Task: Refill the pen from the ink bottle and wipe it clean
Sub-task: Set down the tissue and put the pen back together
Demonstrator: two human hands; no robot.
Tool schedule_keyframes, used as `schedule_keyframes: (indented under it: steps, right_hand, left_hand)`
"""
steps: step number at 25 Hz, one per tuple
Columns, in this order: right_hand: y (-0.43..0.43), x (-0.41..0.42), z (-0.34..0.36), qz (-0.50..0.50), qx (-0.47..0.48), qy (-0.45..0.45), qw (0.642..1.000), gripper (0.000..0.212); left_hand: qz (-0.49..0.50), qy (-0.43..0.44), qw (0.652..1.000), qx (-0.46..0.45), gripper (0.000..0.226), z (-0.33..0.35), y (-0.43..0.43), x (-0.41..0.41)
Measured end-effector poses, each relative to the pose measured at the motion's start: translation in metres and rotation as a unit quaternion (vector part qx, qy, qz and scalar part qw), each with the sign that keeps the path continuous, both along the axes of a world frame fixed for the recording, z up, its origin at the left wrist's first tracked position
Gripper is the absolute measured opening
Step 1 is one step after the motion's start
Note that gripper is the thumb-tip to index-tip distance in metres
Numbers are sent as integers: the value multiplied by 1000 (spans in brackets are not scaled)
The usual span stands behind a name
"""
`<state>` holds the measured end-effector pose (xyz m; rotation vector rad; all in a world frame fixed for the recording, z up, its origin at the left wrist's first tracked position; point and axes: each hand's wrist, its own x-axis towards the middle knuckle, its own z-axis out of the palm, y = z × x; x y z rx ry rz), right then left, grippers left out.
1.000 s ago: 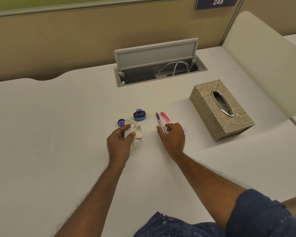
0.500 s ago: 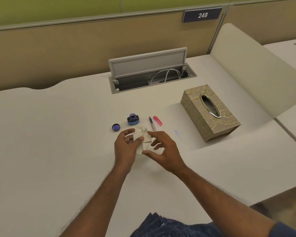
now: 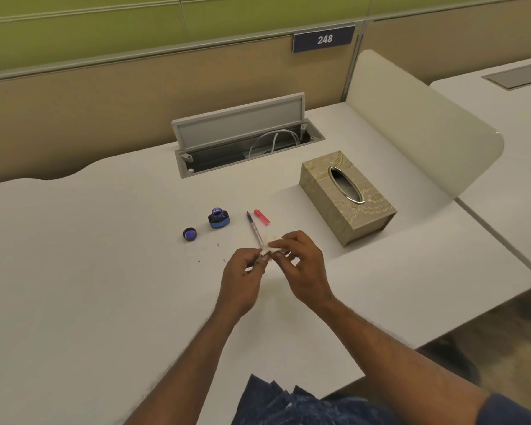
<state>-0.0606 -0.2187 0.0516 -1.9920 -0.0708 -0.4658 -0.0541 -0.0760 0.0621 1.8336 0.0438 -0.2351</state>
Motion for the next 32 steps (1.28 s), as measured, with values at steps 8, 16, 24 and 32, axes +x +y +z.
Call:
schedule_keyframes:
  steps: [8,16,24,32]
  right_hand:
    - [-60,-46,-2,-92,18,2,996,11]
    - [-178,-130,-17,-292,91,67,950,6]
    - [-312,-237,-67,-528,173,134,821,7]
    - [-414,-300,-162,-653,120,247,706,7]
  left_hand:
    - [-82,3,996,-18,15,13,-65,-20]
    - [-256,43,966,-12,19,3,-190,-41]
    - [-429,-30,900,70,28,-7,-322,-60]
    - [-533,-77,838,93,30,-20,-438,-72]
